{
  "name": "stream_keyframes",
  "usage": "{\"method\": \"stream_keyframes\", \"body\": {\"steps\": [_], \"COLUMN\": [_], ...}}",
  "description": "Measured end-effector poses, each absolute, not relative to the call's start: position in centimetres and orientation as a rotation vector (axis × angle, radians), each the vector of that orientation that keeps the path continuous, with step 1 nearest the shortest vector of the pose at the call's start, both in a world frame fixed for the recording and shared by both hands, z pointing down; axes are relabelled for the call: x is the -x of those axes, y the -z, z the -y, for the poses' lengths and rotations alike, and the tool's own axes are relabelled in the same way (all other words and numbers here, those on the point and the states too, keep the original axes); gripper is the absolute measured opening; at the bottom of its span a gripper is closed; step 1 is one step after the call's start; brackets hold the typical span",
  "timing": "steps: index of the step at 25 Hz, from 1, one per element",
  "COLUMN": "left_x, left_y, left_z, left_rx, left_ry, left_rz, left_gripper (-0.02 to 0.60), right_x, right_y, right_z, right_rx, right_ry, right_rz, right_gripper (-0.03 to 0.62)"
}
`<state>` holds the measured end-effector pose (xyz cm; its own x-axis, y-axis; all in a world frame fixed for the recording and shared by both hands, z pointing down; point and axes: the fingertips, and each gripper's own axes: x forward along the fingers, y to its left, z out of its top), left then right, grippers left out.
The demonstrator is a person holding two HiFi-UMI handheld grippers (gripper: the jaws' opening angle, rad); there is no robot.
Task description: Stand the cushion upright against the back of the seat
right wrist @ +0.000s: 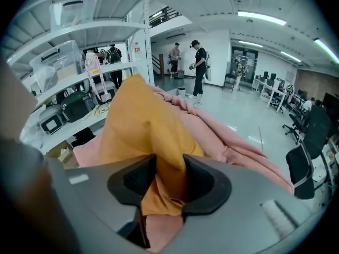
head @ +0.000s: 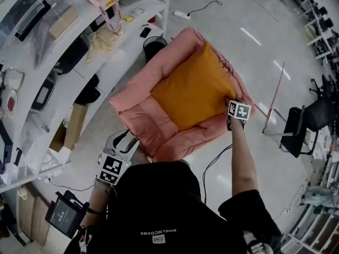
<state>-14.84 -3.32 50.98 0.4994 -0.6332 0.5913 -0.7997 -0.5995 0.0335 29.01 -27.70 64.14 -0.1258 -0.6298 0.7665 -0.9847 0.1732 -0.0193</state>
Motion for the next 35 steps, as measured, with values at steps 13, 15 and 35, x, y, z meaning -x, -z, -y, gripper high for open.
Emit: {"method": "stream_keyframes", "body": {"steps": [13,15,35], "left_x": [16.2,16.1,5.2], "left_y": [-52.2,-52.1,-53.4], "left_z": [5.1,6.4,14.6], "left_rx": [-2.415,-2.434,-2.717], "left_ry": [-0.680,-0.668,-0.617], "left_rz": [1.102,1.048,0.072], "left_gripper": [0.198,0.198,0.049], "right_x": [-27.5,-27.0,-21.9], "right_y": [-62.4,-61.7,-49.1], "right_z": [26.3,25.9,11.4], "right_rx": [-1.464,-1.471,-2.090], "right_ry": [-0.493,-0.483,-0.503], "right_rz": [1.879,1.875,1.838], "right_gripper": [0.269,0.311,0.006]}}
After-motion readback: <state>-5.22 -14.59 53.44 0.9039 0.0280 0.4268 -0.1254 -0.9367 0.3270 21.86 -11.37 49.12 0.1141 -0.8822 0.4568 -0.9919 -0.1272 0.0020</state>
